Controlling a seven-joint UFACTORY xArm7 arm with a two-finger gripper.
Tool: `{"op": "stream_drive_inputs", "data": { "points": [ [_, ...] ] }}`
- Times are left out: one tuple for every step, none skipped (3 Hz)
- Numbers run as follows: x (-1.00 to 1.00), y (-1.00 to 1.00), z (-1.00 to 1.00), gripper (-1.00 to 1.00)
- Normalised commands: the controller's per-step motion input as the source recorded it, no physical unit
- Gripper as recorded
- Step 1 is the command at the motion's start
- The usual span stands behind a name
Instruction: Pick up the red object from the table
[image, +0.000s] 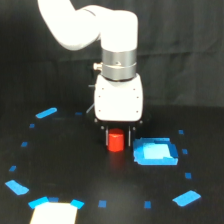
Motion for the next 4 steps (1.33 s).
{"op": "stream_drive_inputs", "data": {
  "points": [
    [1.0, 0.37, -0.58, -1.0],
    [0.06, -0.01, 1.0, -1.0],
    [0.36, 0.45, 1.0, -1.0],
    [0.17, 0.39, 0.99, -0.95]
  ]
}}
